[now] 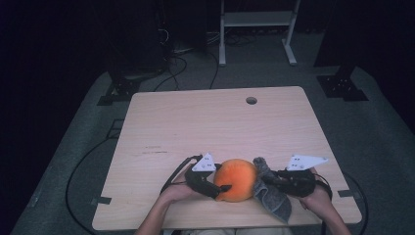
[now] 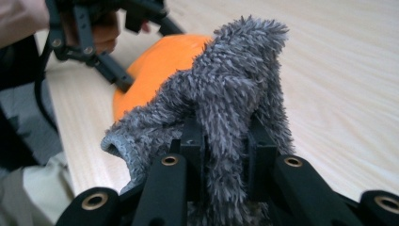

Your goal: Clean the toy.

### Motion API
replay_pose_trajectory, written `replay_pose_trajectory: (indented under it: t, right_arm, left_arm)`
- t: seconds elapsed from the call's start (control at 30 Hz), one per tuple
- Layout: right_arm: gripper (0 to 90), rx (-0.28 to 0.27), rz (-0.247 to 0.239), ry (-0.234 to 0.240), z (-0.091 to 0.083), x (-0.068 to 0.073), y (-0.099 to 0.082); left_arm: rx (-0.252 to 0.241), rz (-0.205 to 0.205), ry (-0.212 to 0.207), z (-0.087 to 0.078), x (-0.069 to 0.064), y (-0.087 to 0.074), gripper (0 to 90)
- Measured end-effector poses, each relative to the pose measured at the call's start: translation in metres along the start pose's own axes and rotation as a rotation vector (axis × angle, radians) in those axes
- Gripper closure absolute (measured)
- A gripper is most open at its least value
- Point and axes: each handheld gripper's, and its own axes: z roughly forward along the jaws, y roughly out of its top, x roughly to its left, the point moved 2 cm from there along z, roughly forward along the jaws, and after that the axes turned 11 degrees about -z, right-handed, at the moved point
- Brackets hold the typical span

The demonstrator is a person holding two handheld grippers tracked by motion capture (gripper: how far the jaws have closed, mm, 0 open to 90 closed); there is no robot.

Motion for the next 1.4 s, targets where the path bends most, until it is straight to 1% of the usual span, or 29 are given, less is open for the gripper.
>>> replay_pose_trajectory:
  t: [0.07,0.1,0.17,0.2,0.23,0.3,0.33,0.37,0.4,0.43,0.47,0.5,0.53,0.63,0.67,0.77,0.83,0.9,0.97,1.03,1.07,1.1,1.13,1.17,1.2,1.23,1.3,1.33,1.4]
  right_arm:
    - [72.9,0.043,-0.002,-0.004,0.008,0.0,-0.003]
    - [72.8,0.084,-0.001,-0.031,0.013,-0.003,-0.007]
    - [72.9,0.201,-0.019,-0.101,0.018,-0.006,-0.016]
    - [73.1,0.208,-0.009,-0.094,0.017,-0.007,-0.018]
    - [73.1,0.19,-0.003,-0.085,0.012,-0.007,-0.017]
    - [73.1,0.1,0.003,-0.047,0.0,-0.005,-0.005]
    - [73.1,0.037,-0.013,-0.011,-0.005,-0.001,0.005]
    - [73.0,0.011,-0.027,0.004,-0.007,0.003,0.011]
    - [72.6,-0.007,-0.056,0.018,-0.003,0.01,0.02]
    - [72.6,-0.007,-0.056,0.018,-0.003,0.01,0.02]
    - [72.4,0.015,-0.068,0.012,0.002,0.012,0.02]
    - [72.4,0.038,-0.076,0.005,0.007,0.013,0.017]
    - [72.6,0.048,-0.072,0.003,0.009,0.012,0.014]
    - [72.5,0.056,-0.046,-0.015,0.005,0.007,0.007]
    - [72.5,0.057,-0.046,-0.02,0.004,0.007,0.005]
    - [72.6,0.067,-0.051,-0.029,0.005,0.007,0.004]
    - [72.9,0.083,-0.065,-0.04,0.004,0.007,0.006]
    - [73.1,0.084,-0.073,-0.06,0.0,0.006,0.01]
    - [73.3,0.086,-0.088,-0.114,-0.004,0.007,0.017]
    - [73.4,0.043,-0.107,-0.124,-0.009,0.012,0.029]
    - [73.4,0.014,-0.11,-0.111,-0.011,0.016,0.036]
    - [73.4,-0.011,-0.12,-0.088,-0.01,0.019,0.042]
    - [73.4,-0.014,-0.125,-0.08,-0.008,0.021,0.044]
    - [73.4,0.0,-0.138,-0.084,-0.003,0.022,0.045]
    - [73.3,0.029,-0.147,-0.093,0.002,0.021,0.042]
    - [73.3,0.062,-0.14,-0.103,0.009,0.019,0.035]
    - [73.2,0.076,-0.111,-0.11,0.014,0.014,0.024]
    - [73.3,0.078,-0.098,-0.112,0.016,0.011,0.019]
    - [73.2,0.075,-0.081,-0.118,0.015,0.009,0.015]
  left_arm:
    - [0.0,0.006,0.0,-0.001,-0.001,0.0,21.1]
    - [-0.003,0.006,0.002,-0.001,-0.002,0.0,20.9]
    - [-0.008,0.011,0.003,0.001,-0.004,0.001,20.1]
    - [-0.008,0.021,0.004,0.002,-0.006,0.003,19.6]
    - [-0.006,0.036,0.009,0.003,-0.008,0.004,19.3]
    - [-0.006,0.049,0.015,0.006,-0.014,0.007,19.4]
    - [-0.008,0.059,0.015,0.007,-0.016,0.008,19.4]
    - [-0.008,0.068,0.013,0.008,-0.019,0.009,19.4]
    - [-0.012,0.076,0.012,0.008,-0.021,0.01,18.5]
    - [-0.014,0.081,0.009,0.007,-0.023,0.011,18.5]
    - [-0.019,0.081,0.0,0.005,-0.023,0.013,17.7]
    - [-0.025,0.07,-0.008,0.003,-0.021,0.015,15.9]
    - [-0.031,0.04,-0.015,0.0,-0.02,0.016,13.4]
    - [-0.049,-0.054,-0.01,-0.001,-0.009,0.016,7.7]
    - [-0.036,-0.081,-0.009,0.002,-0.006,0.014,6.0]
    - [0.004,-0.109,-0.044,0.013,-0.008,0.01,6.3]
    - [-0.013,-0.056,-0.021,0.014,-0.012,0.009,17.8]
    - [-0.048,-0.03,0.01,0.009,-0.015,0.014,27.3]
    - [-0.1,0.059,0.066,0.003,-0.022,0.021,33.1]
    - [-0.117,0.145,0.147,0.003,-0.029,0.027,34.0]
    - [-0.116,0.173,0.158,0.006,-0.032,0.028,33.5]
    - [-0.114,0.168,0.141,0.008,-0.033,0.027,31.4]
    - [-0.109,0.168,0.129,0.009,-0.033,0.026,29.2]
    - [-0.114,0.158,0.127,0.009,-0.032,0.026,24.6]
    - [-0.124,0.115,0.116,0.007,-0.027,0.026,19.8]
    - [-0.125,0.07,0.104,0.005,-0.023,0.025,13.6]
    - [-0.092,-0.054,0.043,0.006,-0.011,0.021,6.8]
    - [-0.084,-0.076,0.05,0.009,-0.006,0.017,6.2]
    - [-0.077,-0.116,0.025,0.012,-0.001,0.015,7.3]
